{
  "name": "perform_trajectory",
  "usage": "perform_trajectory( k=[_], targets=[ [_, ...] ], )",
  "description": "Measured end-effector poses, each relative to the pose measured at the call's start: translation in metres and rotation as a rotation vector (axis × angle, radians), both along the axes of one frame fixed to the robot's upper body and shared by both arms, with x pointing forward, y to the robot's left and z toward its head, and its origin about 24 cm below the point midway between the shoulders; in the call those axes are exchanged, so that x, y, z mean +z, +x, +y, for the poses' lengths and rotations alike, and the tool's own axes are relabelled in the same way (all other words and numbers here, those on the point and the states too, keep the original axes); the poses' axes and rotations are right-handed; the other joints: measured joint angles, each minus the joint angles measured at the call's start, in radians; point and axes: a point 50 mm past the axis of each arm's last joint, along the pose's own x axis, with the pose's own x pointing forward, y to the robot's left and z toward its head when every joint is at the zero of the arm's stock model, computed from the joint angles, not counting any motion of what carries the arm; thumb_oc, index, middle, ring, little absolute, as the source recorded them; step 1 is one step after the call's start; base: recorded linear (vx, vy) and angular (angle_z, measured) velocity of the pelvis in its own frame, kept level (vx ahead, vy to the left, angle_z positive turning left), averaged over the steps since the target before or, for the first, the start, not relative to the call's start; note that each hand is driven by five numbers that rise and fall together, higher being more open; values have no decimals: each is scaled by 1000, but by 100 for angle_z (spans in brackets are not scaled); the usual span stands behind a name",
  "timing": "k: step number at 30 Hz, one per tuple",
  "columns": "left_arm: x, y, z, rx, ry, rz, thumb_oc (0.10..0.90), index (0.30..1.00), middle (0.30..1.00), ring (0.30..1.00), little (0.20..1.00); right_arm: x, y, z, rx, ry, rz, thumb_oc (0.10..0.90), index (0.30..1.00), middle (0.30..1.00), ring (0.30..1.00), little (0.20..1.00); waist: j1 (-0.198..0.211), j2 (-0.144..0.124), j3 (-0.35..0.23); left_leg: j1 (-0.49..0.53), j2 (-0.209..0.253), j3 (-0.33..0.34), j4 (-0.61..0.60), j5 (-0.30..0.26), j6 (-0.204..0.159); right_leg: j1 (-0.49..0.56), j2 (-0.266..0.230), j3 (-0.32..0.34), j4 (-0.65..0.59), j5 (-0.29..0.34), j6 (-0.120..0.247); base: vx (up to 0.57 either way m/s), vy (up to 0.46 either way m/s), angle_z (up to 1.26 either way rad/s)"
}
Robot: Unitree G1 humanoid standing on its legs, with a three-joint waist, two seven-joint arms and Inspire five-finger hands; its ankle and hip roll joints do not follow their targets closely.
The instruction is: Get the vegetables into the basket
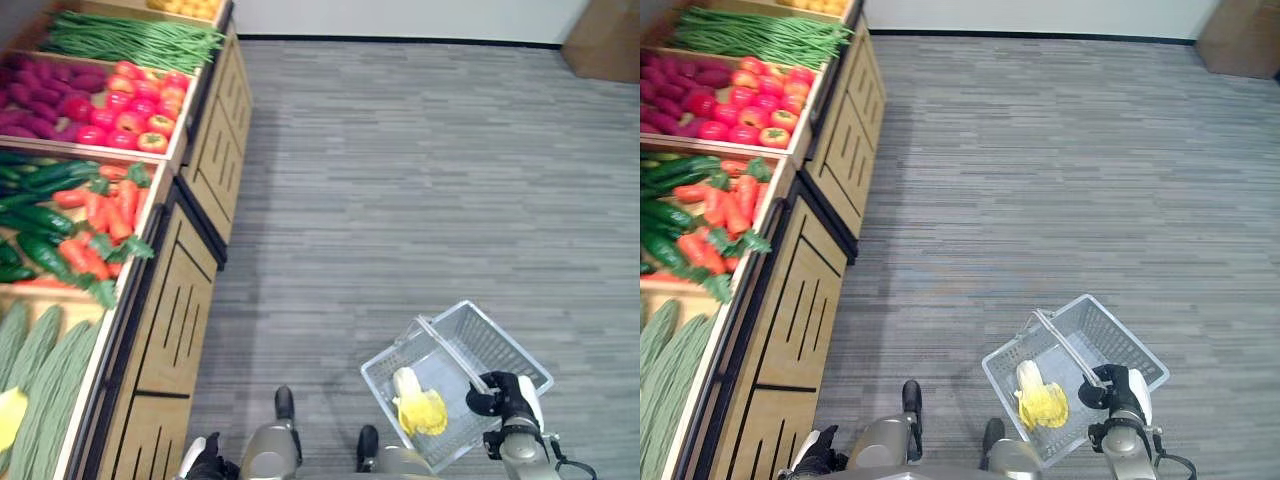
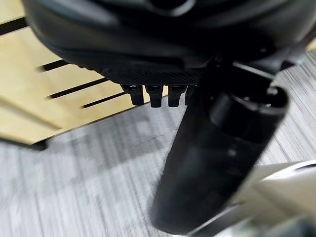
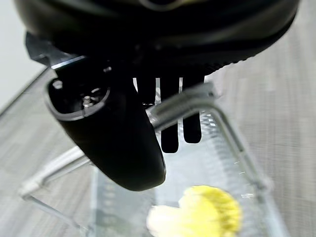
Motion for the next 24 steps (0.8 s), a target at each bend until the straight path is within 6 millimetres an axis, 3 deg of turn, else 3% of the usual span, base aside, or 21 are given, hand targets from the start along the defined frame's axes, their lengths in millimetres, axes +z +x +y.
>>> perform_trajectory(
  k=[1,5,6,7,9,10,11,12,15,17,18,20,24],
  targets=[
    [5,9,10,-7,26,-25,900,1000,1000,1000,1000,1,11,5,6,10,-11,400,300,300,300,300,13,-13,-2,16,-9,40,-18,-6,10,-60,-29,21,104,-19,18,205,303,-48],
    [15,30,16,-14,42,-98,900,1000,1000,1000,1000,5,23,6,11,1,-40,400,300,300,300,300,12,-3,4,83,-45,47,-36,-52,50,-141,-75,36,364,-17,45,155,142,-14],
    [17,36,14,-23,42,-124,900,1000,1000,1000,1000,8,27,6,12,-7,-56,400,300,300,300,300,8,0,4,101,-55,29,-43,-80,50,-189,-87,44,438,-54,72,299,66,1],
    [20,41,16,-20,52,-141,900,1000,1000,1000,1000,12,32,7,32,-9,-74,400,300,300,300,300,9,4,8,112,-58,28,-51,-82,62,-242,-90,45,460,-78,77,249,-19,12],
    [19,41,15,-20,52,-137,900,1000,1000,1000,1000,13,35,10,50,-5,-88,400,300,300,300,300,-1,7,10,119,-63,11,-56,-92,56,-277,-83,38,377,-75,75,318,-67,29],
    [17,41,11,-17,42,-128,900,1000,1000,1000,1000,13,34,11,54,-1,-84,400,300,300,300,300,-17,15,15,127,-65,-14,-58,-99,51,-290,-73,36,209,-38,71,217,-69,52],
    [16,39,9,-14,37,-120,900,1000,1000,1000,1000,12,34,11,53,0,-82,400,300,300,300,300,-25,17,16,133,-66,-25,-57,-94,58,-291,-72,39,130,-2,74,346,-109,65],
    [12,34,5,-6,26,-96,900,1000,1000,1000,1000,11,31,11,55,1,-74,400,300,300,300,300,-29,14,17,149,-71,-52,-59,-117,36,-301,-72,58,33,59,77,346,-108,49],
    [6,22,0,10,9,-60,900,1000,1000,1000,1000,9,27,12,56,3,-68,400,300,300,300,300,-39,12,17,192,-69,-81,-54,-135,27,-288,-71,81,-88,152,69,274,-115,50],
    [1,2,1,23,6,-14,900,1000,1000,1000,1000,6,21,11,49,4,-48,400,300,300,300,300,-50,-2,17,248,-61,-133,-57,-177,-14,-250,-66,85,-90,211,53,333,-263,70],
    [-3,-7,-5,30,-9,8,900,1000,1000,1000,1000,4,16,6,38,-6,-25,400,300,300,300,300,-53,25,3,266,-18,-152,-56,-199,-37,-235,-32,65,-71,259,30,160,-189,52],
    [-6,-13,-11,35,-27,17,900,1000,1000,1000,1000,4,16,2,32,-15,-16,400,300,300,300,300,-45,63,-11,264,42,-150,-28,-191,-69,-217,21,30,-67,237,0,138,-217,28],
    [-3,-7,-6,53,-13,4,900,1000,1000,1000,1000,13,28,-5,43,-33,-47,400,300,300,300,300,-47,64,-13,177,115,-165,186,-136,-143,-142,72,-52,-78,172,-66,158,-245,41]
  ],
)
